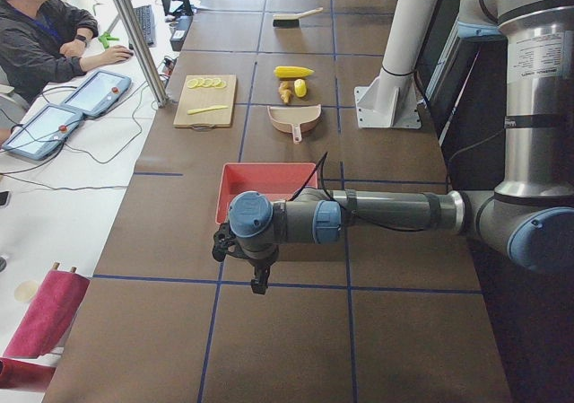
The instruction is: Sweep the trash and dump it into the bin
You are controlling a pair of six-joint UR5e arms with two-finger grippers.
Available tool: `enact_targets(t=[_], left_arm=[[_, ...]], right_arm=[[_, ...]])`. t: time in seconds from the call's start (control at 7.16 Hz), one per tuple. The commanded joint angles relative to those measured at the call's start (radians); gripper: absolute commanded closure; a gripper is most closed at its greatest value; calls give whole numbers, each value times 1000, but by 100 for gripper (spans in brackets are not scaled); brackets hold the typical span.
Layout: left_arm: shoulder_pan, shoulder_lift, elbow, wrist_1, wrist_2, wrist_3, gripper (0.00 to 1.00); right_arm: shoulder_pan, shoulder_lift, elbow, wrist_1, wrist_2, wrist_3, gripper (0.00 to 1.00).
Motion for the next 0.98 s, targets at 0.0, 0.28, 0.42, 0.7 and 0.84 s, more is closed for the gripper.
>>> enact_targets(t=[0.0, 0.28, 0.42, 0.7, 0.84], left_arm=[[1, -15, 3, -6, -4, -7, 0], [4, -58, 9, -32, -4, -5, 0], [4, -58, 9, -40, -4, -5, 0], [4, -58, 11, -43, -6, -7, 0], [5, -58, 10, -45, -6, -5, 0]], right_arm=[[0, 6, 5, -4, 10, 9, 0], [0, -9, 11, 79, 51, 83, 0], [-11, -8, 25, 101, 57, 118, 0], [-96, -35, 141, 140, 54, 262, 0], [-153, -42, 195, 145, 53, 358, 0]])
